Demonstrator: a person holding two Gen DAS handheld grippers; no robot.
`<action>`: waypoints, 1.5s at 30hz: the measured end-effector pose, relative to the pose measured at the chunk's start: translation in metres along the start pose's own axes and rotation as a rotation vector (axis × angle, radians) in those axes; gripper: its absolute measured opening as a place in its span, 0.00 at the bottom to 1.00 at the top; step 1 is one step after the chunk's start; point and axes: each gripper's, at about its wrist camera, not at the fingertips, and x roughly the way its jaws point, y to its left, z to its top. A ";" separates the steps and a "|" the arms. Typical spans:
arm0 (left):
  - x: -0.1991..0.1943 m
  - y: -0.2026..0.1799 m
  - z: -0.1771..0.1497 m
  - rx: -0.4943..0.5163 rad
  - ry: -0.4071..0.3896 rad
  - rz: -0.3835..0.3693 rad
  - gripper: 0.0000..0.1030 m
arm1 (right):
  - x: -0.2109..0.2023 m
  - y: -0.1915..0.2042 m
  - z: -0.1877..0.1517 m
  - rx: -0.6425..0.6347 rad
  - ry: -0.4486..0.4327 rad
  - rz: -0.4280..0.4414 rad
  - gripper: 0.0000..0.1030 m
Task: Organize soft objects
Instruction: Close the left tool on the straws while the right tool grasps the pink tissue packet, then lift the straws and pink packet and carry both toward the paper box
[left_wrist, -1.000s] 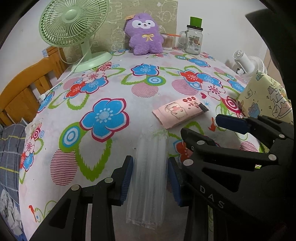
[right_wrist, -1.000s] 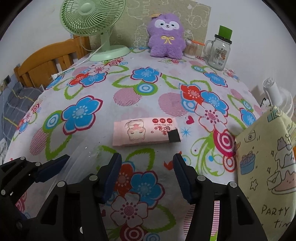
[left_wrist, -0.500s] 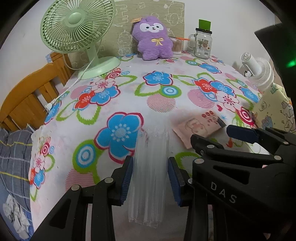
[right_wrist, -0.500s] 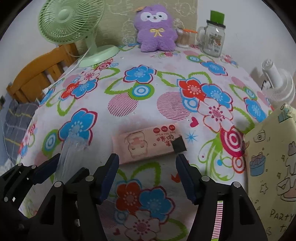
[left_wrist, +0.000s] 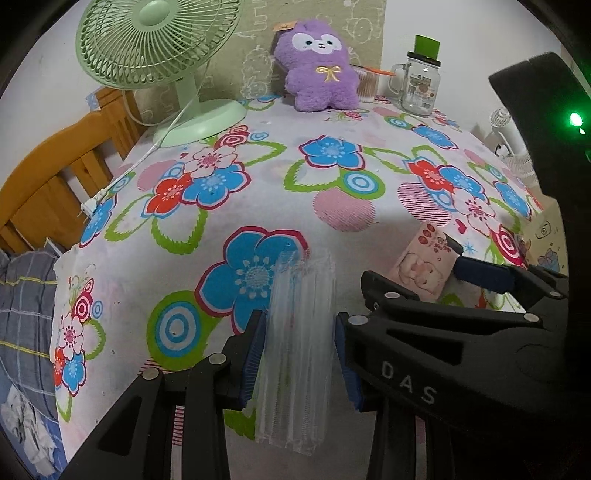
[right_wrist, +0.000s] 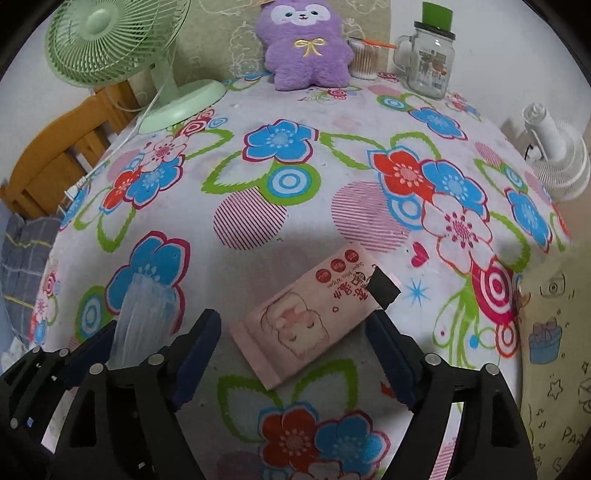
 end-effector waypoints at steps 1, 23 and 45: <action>0.001 0.000 0.000 -0.001 0.001 0.007 0.38 | 0.002 0.002 0.001 -0.009 -0.003 -0.013 0.84; 0.007 0.011 -0.001 -0.043 -0.008 0.030 0.38 | 0.003 0.012 0.003 -0.078 -0.088 -0.045 0.42; -0.020 -0.019 -0.026 -0.027 -0.059 0.021 0.38 | -0.038 -0.003 -0.034 -0.097 -0.140 -0.031 0.41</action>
